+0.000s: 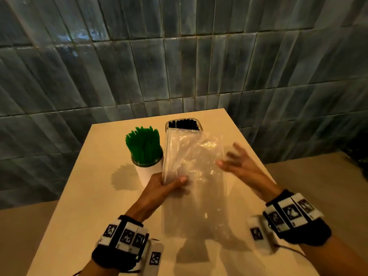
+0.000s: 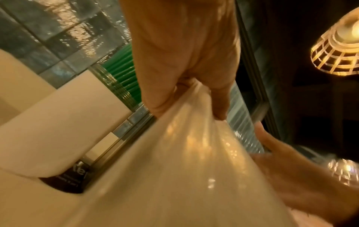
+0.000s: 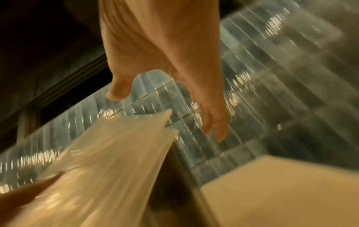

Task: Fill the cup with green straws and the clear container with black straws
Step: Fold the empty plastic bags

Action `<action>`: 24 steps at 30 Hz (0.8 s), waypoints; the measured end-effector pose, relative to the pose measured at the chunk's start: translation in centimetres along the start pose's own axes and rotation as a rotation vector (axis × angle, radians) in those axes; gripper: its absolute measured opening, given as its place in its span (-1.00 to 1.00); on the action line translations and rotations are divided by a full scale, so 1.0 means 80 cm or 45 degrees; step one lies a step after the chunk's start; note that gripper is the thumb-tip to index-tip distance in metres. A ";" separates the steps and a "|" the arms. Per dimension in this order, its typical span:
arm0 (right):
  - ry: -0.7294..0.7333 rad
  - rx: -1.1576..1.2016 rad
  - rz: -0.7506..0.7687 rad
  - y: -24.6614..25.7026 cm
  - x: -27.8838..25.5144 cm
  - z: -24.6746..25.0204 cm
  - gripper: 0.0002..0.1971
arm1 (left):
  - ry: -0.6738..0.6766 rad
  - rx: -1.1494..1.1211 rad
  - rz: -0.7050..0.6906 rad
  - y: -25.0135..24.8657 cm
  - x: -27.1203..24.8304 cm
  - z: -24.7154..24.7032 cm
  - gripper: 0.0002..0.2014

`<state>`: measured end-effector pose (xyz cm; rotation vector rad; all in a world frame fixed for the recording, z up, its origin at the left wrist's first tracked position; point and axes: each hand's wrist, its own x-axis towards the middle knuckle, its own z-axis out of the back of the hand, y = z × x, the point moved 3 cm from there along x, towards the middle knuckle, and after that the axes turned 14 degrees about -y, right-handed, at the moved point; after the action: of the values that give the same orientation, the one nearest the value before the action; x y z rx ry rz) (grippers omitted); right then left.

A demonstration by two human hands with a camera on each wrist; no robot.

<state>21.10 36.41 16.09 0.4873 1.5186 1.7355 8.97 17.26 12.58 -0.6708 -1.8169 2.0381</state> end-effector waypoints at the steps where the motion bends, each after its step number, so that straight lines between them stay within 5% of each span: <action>1: 0.179 0.071 -0.147 -0.012 -0.009 -0.008 0.02 | -0.019 -0.058 0.010 -0.003 -0.003 0.001 -0.78; 5: 0.487 0.201 -0.375 -0.037 -0.028 -0.030 -0.51 | -0.034 -0.179 0.027 -0.011 -0.009 0.005 -0.77; 15: 0.280 0.269 -0.198 -0.017 -0.016 -0.015 -0.82 | -0.001 0.027 0.012 -0.006 -0.012 0.026 -0.84; 20: 0.256 0.184 -0.169 -0.009 -0.016 -0.010 -0.82 | -0.369 0.370 -0.591 -0.025 -0.020 0.042 -0.85; 24: 0.314 0.263 -0.176 0.007 -0.020 -0.002 -0.84 | -0.343 0.510 -1.119 -0.059 -0.036 0.041 -0.74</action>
<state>21.88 35.08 16.89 0.2692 1.8728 1.5850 9.30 13.61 17.88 0.4685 -1.3663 1.7907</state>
